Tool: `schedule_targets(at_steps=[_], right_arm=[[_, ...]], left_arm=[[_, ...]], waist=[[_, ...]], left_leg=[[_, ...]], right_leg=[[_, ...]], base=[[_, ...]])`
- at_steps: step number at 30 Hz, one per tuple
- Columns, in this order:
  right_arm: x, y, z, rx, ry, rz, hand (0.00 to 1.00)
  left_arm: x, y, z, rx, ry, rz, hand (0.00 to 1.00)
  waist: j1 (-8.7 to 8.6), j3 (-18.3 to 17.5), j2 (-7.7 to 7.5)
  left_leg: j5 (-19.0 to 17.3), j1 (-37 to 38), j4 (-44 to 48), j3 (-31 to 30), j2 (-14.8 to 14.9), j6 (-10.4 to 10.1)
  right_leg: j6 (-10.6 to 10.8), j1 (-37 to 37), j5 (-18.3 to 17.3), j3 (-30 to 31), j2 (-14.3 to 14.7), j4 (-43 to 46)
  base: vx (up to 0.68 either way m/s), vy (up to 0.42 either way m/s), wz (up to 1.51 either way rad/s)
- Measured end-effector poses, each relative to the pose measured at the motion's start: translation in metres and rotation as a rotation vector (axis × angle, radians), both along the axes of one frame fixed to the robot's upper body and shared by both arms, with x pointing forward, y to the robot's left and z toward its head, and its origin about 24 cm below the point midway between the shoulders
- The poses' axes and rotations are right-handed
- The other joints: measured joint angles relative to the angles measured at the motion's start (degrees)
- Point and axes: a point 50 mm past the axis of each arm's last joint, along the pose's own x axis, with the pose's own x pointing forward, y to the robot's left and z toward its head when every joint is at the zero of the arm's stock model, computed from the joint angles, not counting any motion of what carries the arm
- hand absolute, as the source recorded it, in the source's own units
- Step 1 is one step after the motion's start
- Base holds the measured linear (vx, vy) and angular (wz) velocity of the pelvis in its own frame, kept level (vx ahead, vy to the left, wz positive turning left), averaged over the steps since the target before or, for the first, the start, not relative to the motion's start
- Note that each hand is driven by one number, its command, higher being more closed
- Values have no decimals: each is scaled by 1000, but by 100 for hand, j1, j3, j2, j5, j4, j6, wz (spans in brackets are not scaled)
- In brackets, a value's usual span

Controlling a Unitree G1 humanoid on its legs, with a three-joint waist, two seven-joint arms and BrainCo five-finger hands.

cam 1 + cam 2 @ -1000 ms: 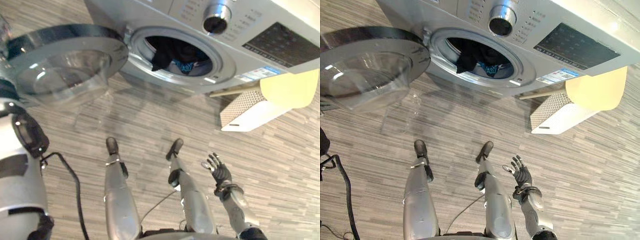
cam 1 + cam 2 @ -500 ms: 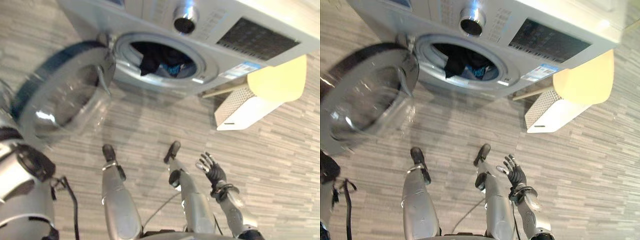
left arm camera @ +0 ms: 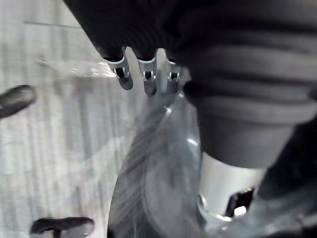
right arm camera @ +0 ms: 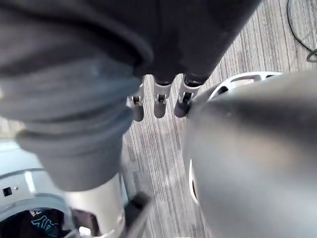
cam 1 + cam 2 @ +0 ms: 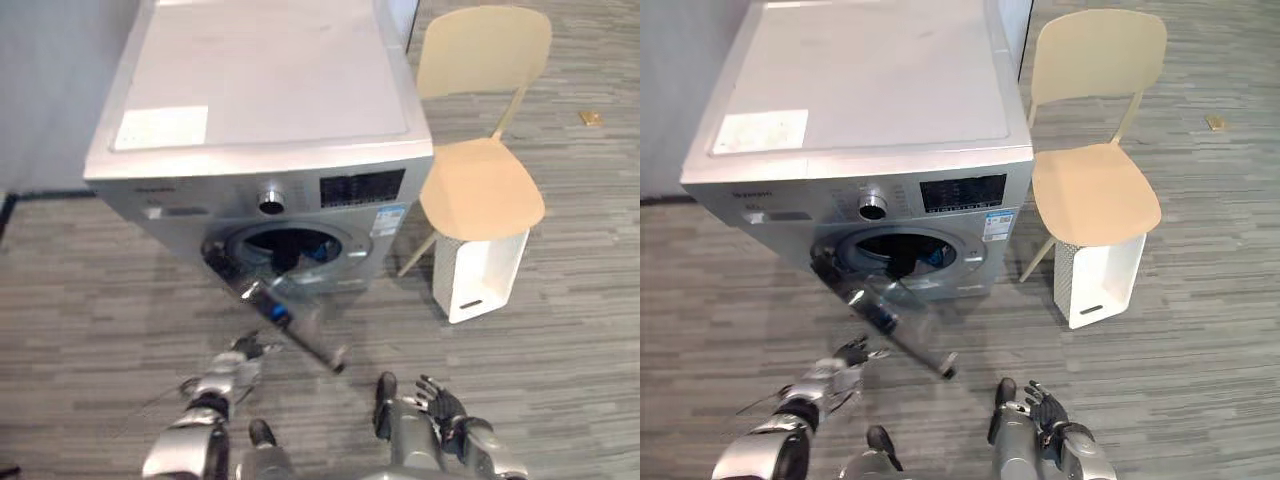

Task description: Pick up the laundry basket with both hands and put the clothes into the washing machine.

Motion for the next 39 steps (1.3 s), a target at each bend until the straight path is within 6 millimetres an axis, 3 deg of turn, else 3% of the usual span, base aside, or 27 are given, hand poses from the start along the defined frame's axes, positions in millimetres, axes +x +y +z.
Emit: schedule_targets(at_steps=[5,10,16,21,24,25,26,28,30,32,34,35,36,37,38,39], right_arm=[[-8,-3,-6,-21,33,-59,0],[-24,-10,-11,-42,81,-139,0],[-30,-12,-14,-53,88,-157,0],[-30,-9,-17,-55,101,-148,0],[-27,-9,-17,-70,95,-153,0],[-29,-10,-18,-78,107,-168,0],[-32,-10,-19,-82,117,-182,0],[-37,-16,-21,-103,139,-227,0],[-40,-21,-21,-106,141,-284,0],[-41,-15,-23,-84,148,-338,0],[-45,-16,-24,-70,158,-407,0],[-47,-14,-25,-52,164,-433,0],[-46,-12,-25,-39,160,-447,0],[-44,-12,-25,-34,156,-451,0],[-44,-9,-26,-24,156,-455,0],[-42,-3,-26,-5,153,-456,0]], left_arm=[[24,-46,29,16,-185,-118,0],[4,-67,40,-47,-340,-213,0],[-73,-20,-12,-92,-150,-79,0],[-138,26,-39,-102,3,141,0],[-154,38,-45,-117,33,267,0],[-153,39,-46,-126,27,318,0],[-152,39,-45,-120,18,332,0],[-155,43,-46,-83,15,383,0],[-164,51,-48,-33,27,440,0],[-171,58,-49,13,32,494,0],[-191,63,-55,58,94,521,0],[-205,65,-58,93,143,525,0],[-217,64,-62,100,188,526,0],[-219,63,-63,99,197,522,0],[-220,62,-64,99,204,519,0],[-219,62,-64,99,201,518,0]], waist=[[-90,-21,38],[-60,-105,174],[137,-217,313],[534,-235,294],[591,-255,308],[592,-250,273],[603,-279,298],[752,-228,165],[901,-222,120],[910,-206,-15],[935,-220,-113],[974,-265,-201],[1007,-282,-261],[1013,-299,-241],[993,-297,-224],[977,-246,-259]], left_leg=[[48,10,-158,-10,-126,66],[62,-20,-240,-259,-246,83],[62,-34,-299,-672,-260,83],[61,-61,-247,-1197,-298,87],[109,-365,-115,-1695,-422,160],[224,-745,41,-1973,-565,325],[243,-847,148,-1919,-621,476],[13,-1164,829,-493,-582,1274],[-40,-1227,1130,-156,-668,1299],[-331,-1350,1405,-438,-877,1360],[-831,-1448,1988,-725,-1046,1410],[-1181,-1451,2311,-910,-1160,1399],[-1298,-1420,2427,-1061,-1289,1476],[-1311,-1372,2413,-1159,-1363,1502],[-1330,-1259,2323,-1466,-1461,1548],[-1291,-1141,2190,-1737,-1547,1615]], right_leg=[[50,350,499,-72,31,-870],[159,867,904,-356,20,-1713],[228,1314,985,-764,58,-2081],[291,1692,932,-1254,10,-2090],[359,1875,869,-1777,-96,-2088],[390,2066,774,-2385,-215,-2087],[397,2134,681,-2560,-271,-2077],[511,2436,542,-3165,-513,-1980],[606,2733,472,-3411,-621,-1924],[828,2988,287,-3768,-802,-1645],[1068,3276,-133,-4153,-1254,-809],[1079,3367,-175,-4160,-1653,-66],[832,3257,-11,-3908,-2066,837],[442,3127,160,-3631,-2243,1321],[-284,2676,257,-2735,-2382,2251],[-91,2225,-282,-1864,-2126,2898]], base=[[-31,71,1],[20,35,28],[38,-2,31],[10,9,48],[-30,29,111],[-48,46,170],[-60,141,206],[-20,234,161],[19,240,128],[41,243,147],[114,257,119],[292,352,90],[317,356,88],[295,306,100],[253,166,100],[306,153,117]])
